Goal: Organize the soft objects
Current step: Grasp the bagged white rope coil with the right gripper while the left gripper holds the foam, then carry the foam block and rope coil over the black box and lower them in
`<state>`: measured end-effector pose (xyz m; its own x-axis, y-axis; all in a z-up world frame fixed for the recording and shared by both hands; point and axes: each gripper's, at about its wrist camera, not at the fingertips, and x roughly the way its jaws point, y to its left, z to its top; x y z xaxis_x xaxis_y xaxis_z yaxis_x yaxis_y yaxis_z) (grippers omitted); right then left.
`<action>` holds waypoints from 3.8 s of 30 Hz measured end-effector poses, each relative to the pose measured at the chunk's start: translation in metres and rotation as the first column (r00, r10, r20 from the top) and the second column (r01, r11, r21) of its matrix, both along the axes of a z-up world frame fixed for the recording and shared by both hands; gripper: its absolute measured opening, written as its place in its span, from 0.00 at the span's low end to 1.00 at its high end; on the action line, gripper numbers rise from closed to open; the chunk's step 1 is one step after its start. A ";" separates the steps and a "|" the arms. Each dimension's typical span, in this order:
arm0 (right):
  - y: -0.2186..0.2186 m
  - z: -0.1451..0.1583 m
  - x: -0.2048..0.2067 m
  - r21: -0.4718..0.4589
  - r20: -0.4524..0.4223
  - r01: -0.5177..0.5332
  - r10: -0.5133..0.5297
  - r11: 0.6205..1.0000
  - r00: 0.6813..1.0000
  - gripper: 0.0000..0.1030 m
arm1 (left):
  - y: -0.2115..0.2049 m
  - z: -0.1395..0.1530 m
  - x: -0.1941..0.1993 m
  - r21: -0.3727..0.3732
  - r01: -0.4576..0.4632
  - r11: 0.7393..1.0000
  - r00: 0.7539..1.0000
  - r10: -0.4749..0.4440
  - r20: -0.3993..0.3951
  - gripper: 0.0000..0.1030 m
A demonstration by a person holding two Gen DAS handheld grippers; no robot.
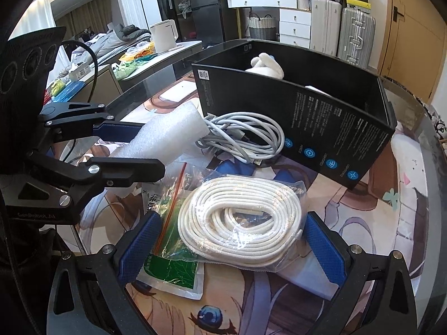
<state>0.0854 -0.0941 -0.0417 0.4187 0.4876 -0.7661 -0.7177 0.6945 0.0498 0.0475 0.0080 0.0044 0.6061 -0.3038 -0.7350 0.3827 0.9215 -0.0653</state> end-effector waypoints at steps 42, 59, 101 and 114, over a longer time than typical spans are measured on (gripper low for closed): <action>-0.054 0.051 -0.016 0.102 0.106 -0.043 0.032 0.994 0.994 0.67 | 0.021 0.030 -0.003 -0.060 -0.087 0.994 0.991 0.093 0.092 0.35; -0.072 0.083 -0.004 0.197 0.174 0.076 -0.112 0.977 0.978 0.67 | 0.014 0.050 0.021 -0.073 -0.112 0.991 0.984 0.121 0.133 0.35; -0.019 0.072 0.107 0.060 0.150 0.112 -0.120 0.992 0.981 0.67 | -0.006 0.048 0.131 -0.021 -0.106 0.994 0.990 0.108 0.094 0.35; -0.010 0.075 0.111 0.022 0.178 0.085 -0.087 0.996 0.980 0.88 | -0.020 0.040 0.144 0.014 -0.049 0.999 0.997 0.048 0.067 0.35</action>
